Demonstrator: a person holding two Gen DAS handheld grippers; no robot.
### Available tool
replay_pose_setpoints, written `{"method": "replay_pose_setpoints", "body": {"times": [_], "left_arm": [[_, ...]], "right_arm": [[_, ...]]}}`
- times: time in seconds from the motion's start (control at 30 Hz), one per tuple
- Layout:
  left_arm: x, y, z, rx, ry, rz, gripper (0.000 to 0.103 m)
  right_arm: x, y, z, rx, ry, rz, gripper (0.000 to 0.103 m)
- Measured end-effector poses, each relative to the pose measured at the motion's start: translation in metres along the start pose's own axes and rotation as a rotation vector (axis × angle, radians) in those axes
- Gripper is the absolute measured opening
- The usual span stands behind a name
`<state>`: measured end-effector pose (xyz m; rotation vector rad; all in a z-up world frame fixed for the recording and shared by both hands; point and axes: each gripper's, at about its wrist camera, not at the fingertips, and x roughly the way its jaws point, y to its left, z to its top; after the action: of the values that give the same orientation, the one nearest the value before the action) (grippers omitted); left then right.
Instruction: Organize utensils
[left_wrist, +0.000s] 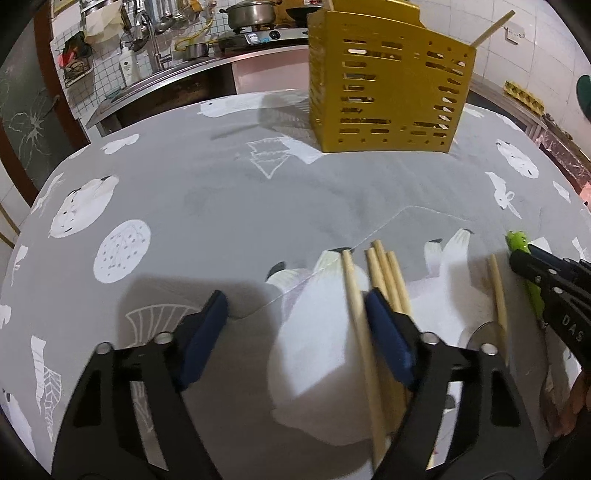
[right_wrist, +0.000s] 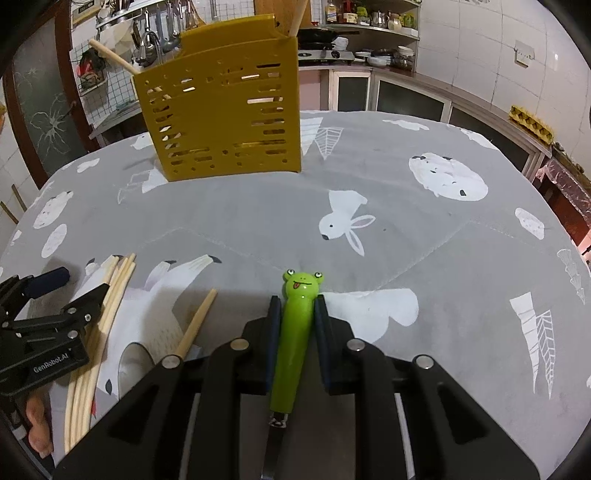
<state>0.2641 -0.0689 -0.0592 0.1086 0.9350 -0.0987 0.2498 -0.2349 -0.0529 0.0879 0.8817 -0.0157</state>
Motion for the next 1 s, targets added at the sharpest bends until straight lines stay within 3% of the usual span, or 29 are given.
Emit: {"method": "replay_pose_setpoints", "body": {"times": [0.17,0.4,0.53,1.0], "left_arm": [[0.001,-0.015,0.008,0.013,0.023,-0.008,0.037],[0.004,-0.015,0.015,-0.004,0.026,-0.043,0.023],[0.003,-0.008,0.015,-0.032,0.018,-0.082,0.008],[-0.022,0.002,0.019,-0.057,-0.079,-0.107,0.004]], "right_arm": [[0.004,-0.003,0.006,0.011,0.013,0.005,0.019],[-0.004,-0.003,0.006,0.009,-0.012,0.011,0.016],[-0.011,-0.004,0.005,0.010,-0.032,0.020,0.016],[-0.033,-0.014,0.008,0.071,-0.142,0.070,0.016]]}}
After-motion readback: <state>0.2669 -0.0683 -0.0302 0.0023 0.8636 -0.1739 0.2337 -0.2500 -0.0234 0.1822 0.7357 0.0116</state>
